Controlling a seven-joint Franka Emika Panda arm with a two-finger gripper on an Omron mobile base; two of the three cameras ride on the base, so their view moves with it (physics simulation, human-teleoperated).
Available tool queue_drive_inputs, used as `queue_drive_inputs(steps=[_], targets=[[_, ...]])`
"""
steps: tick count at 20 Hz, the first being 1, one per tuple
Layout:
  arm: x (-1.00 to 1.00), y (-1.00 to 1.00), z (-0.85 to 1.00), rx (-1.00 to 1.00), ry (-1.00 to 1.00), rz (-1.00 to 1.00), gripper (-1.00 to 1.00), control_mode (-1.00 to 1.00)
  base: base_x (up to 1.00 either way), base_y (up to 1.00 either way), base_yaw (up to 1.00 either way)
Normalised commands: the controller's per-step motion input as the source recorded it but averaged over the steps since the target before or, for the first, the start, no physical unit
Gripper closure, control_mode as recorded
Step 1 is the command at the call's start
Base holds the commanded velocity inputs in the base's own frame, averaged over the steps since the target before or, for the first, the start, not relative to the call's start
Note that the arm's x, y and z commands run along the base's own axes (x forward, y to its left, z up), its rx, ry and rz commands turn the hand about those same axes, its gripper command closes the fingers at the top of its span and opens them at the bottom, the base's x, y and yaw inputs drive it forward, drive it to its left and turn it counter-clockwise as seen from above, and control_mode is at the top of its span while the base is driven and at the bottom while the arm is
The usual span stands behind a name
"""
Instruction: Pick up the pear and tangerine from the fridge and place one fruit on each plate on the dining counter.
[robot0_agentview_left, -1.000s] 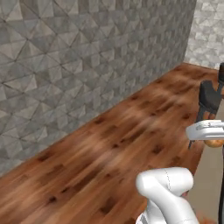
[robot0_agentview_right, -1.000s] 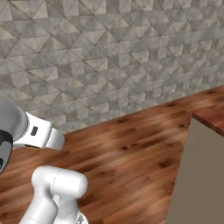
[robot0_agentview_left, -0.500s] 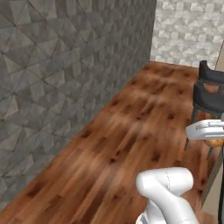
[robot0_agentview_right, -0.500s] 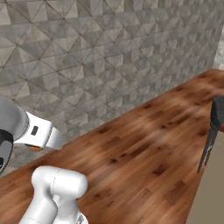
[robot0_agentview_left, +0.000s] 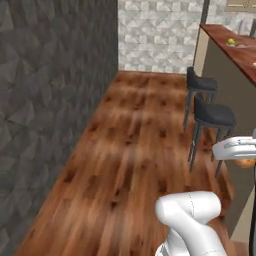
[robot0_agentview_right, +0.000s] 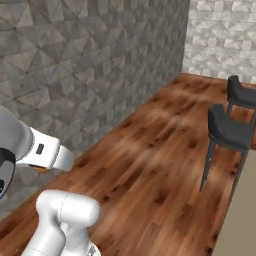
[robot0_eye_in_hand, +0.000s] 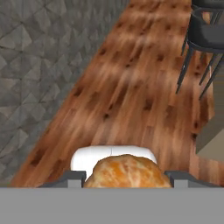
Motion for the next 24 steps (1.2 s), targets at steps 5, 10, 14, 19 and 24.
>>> queue_drive_inputs(steps=[5,10,14,19,24], targets=[[0.00,0.00,0.00,0.00,0.00,0.00,1.00,1.00,0.85,0.38,-0.51],[0.00,0.00,0.00,0.00,0.00,0.00,1.00,1.00,0.96,0.55,-0.48],[0.00,0.00,0.00,0.00,0.00,0.00,1.00,1.00,1.00,0.62,-0.48],[0.00,0.00,0.00,0.00,0.00,0.00,1.00,1.00,0.98,0.62,-0.48],[0.00,0.00,0.00,0.00,0.00,0.00,1.00,1.00,0.91,0.63,-0.48]])
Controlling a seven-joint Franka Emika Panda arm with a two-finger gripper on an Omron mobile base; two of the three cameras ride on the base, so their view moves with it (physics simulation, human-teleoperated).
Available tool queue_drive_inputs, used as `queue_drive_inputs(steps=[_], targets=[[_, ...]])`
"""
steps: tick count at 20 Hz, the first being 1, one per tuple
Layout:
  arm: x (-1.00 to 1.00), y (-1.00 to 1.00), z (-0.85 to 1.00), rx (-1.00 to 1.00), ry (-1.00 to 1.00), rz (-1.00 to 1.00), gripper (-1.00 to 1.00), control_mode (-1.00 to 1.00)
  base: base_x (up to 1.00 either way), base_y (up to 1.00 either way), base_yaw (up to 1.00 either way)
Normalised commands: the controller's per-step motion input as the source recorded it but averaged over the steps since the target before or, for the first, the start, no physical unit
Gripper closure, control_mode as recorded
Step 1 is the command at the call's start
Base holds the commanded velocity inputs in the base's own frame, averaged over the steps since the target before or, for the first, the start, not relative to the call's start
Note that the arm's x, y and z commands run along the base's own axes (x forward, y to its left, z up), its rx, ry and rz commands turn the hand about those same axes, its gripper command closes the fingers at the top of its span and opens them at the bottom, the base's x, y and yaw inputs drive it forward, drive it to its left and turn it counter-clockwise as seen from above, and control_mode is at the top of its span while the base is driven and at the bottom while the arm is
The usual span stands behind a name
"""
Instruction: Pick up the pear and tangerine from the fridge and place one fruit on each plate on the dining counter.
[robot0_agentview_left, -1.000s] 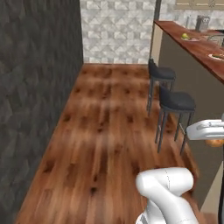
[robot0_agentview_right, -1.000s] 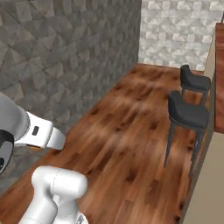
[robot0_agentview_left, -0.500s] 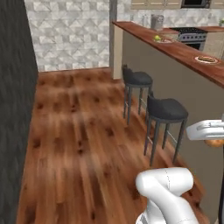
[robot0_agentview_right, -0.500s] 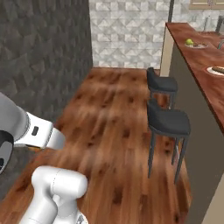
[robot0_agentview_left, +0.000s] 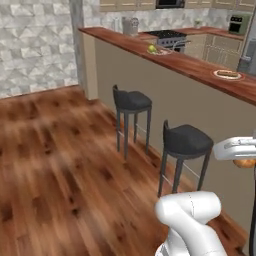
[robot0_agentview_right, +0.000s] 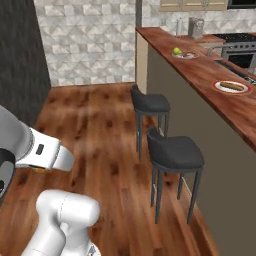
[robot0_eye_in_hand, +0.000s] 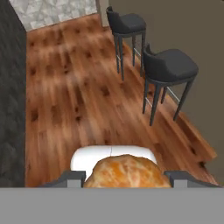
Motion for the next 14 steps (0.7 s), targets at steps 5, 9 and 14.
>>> queue_drive_inputs(steps=[5,9,14], targets=[[0.00,0.00,0.00,0.00,0.00,0.00,1.00,1.00,0.86,0.64,-0.48],[0.00,0.00,0.00,0.00,0.00,0.00,1.00,1.00,0.82,0.58,-0.47],[0.00,0.00,0.00,0.00,0.00,0.00,1.00,1.00,0.64,0.44,-0.50]])
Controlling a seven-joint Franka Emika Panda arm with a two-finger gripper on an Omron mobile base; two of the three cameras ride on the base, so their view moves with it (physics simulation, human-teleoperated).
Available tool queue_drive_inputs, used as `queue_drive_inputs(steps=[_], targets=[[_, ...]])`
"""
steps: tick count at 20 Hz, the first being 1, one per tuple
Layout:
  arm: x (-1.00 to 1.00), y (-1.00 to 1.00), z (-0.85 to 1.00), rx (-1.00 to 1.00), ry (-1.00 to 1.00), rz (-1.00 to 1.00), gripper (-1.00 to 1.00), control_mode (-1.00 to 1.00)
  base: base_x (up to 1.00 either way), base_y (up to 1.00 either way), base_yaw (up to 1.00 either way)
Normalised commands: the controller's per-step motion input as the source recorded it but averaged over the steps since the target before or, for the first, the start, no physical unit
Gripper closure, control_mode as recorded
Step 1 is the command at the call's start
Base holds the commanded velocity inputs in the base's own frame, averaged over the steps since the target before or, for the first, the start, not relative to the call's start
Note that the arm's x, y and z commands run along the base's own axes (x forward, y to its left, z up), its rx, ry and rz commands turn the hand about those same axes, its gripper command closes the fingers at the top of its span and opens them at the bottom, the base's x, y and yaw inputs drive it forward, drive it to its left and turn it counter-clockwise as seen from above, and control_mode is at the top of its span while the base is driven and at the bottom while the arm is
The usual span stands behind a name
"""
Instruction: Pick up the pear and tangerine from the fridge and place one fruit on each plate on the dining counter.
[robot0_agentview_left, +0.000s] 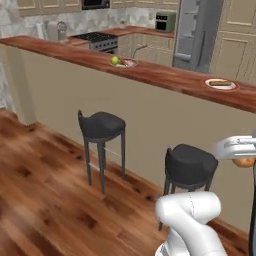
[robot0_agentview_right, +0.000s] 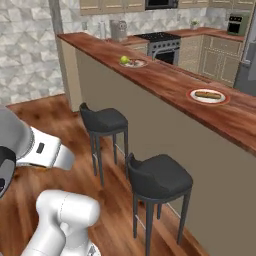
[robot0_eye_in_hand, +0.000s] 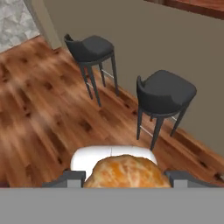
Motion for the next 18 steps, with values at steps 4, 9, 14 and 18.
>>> queue_drive_inputs(steps=[4,9,14,18], targets=[[0.00,0.00,0.00,0.00,0.00,0.00,1.00,1.00,0.65,0.01,-0.49],[0.00,0.00,0.00,0.00,0.00,0.00,1.00,1.00,0.59,0.07,-0.50],[0.00,0.00,0.00,0.00,0.00,0.00,1.00,1.00,0.58,0.20,-0.49],[0.00,0.00,0.00,0.00,0.00,0.00,1.00,1.00,0.74,0.51,-0.42]])
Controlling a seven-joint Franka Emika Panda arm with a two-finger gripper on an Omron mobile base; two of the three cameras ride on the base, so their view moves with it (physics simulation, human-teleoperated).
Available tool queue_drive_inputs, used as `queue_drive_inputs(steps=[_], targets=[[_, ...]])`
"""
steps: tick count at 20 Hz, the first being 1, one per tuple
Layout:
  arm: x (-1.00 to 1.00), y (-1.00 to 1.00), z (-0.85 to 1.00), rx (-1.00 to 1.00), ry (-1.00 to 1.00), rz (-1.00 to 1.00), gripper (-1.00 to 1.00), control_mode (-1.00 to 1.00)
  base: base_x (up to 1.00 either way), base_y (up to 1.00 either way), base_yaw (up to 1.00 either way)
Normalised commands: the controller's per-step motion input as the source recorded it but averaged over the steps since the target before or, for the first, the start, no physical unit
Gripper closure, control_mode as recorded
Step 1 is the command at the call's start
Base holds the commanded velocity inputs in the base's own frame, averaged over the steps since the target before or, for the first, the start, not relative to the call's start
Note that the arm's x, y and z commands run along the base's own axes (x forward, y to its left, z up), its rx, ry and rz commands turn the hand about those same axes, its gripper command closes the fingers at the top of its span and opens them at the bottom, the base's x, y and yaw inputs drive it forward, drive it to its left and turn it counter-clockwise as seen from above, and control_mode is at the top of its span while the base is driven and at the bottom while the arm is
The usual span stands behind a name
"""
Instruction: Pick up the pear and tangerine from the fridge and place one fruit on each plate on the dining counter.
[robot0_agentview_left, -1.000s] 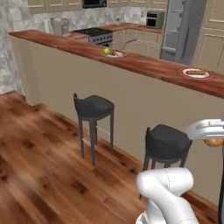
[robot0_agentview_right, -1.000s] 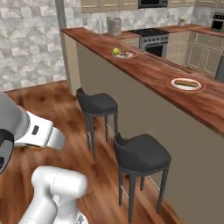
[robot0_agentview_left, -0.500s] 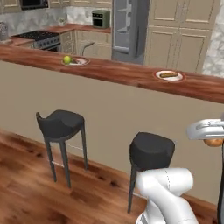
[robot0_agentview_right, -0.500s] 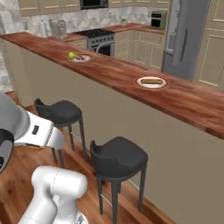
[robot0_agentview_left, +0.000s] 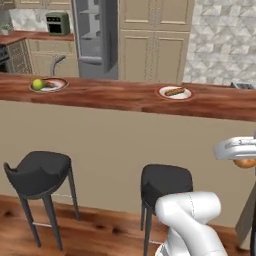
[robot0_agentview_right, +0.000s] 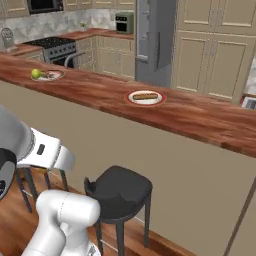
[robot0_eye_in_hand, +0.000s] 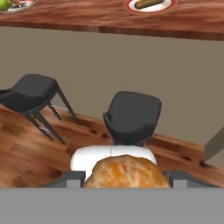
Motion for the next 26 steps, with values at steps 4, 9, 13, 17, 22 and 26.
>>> queue_drive_inputs(steps=[4,9,13,17,22,26], targets=[[0.00,0.00,0.00,0.00,0.00,0.00,1.00,1.00,0.63,0.52,-0.42],[0.00,0.00,0.00,0.00,0.00,0.00,1.00,1.00,0.58,0.18,-0.48],[0.00,0.00,0.00,0.00,0.00,0.00,1.00,1.00,0.70,0.21,-0.51],[0.00,0.00,0.00,0.00,0.00,0.00,1.00,1.00,0.84,0.29,-0.42],[0.60,0.00,0.11,0.00,0.04,-0.12,1.00,-1.00,0.39,0.05,-0.13],[1.00,0.00,0.41,0.00,0.13,-0.11,1.00,-1.00,0.00,0.00,0.00]])
